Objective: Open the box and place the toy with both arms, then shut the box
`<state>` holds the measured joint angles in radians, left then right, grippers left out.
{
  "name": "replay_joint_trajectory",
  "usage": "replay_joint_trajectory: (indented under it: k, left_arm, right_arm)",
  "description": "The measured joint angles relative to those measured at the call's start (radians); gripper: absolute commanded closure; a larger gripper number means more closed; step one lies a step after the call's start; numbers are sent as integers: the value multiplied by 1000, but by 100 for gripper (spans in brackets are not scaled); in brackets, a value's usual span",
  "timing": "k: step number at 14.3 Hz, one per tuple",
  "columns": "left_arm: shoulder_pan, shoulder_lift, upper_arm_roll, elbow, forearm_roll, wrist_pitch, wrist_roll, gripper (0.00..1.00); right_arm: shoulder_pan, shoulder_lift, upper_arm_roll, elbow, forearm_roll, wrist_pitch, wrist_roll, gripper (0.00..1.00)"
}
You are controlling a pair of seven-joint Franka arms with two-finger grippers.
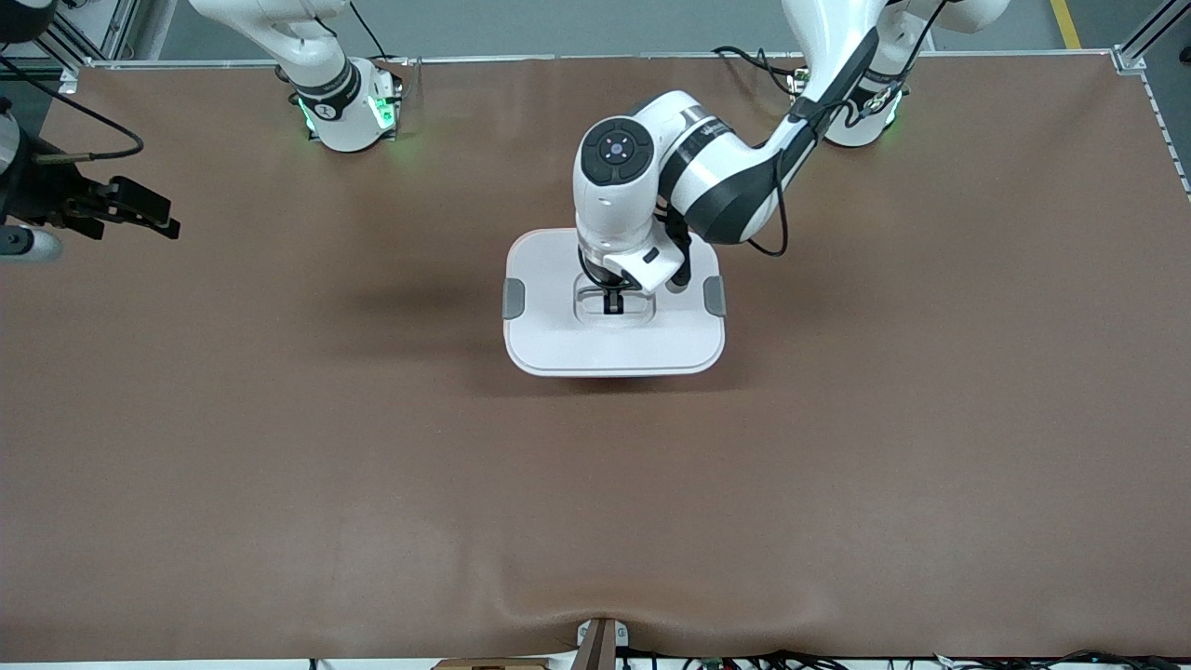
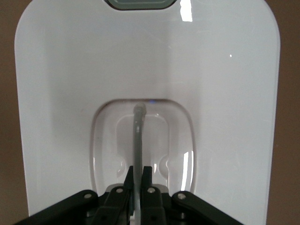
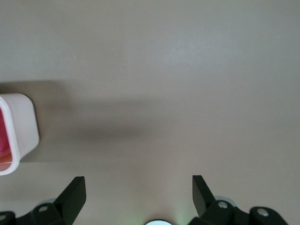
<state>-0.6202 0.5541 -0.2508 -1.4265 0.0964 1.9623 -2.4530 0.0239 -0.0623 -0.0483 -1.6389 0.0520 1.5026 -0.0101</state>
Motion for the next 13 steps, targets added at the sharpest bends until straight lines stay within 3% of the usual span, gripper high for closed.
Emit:
replay_joint_trajectory:
  k: [3, 13]
  left_arm:
    - [-16, 16, 0, -1, 0, 10, -22, 100]
    - [-30, 18, 4, -48, 4, 10, -30, 100]
  right_arm:
    - [0, 0, 2, 50, 6, -65, -44, 0]
    - [-1, 16, 2, 44, 6, -66, -65, 0]
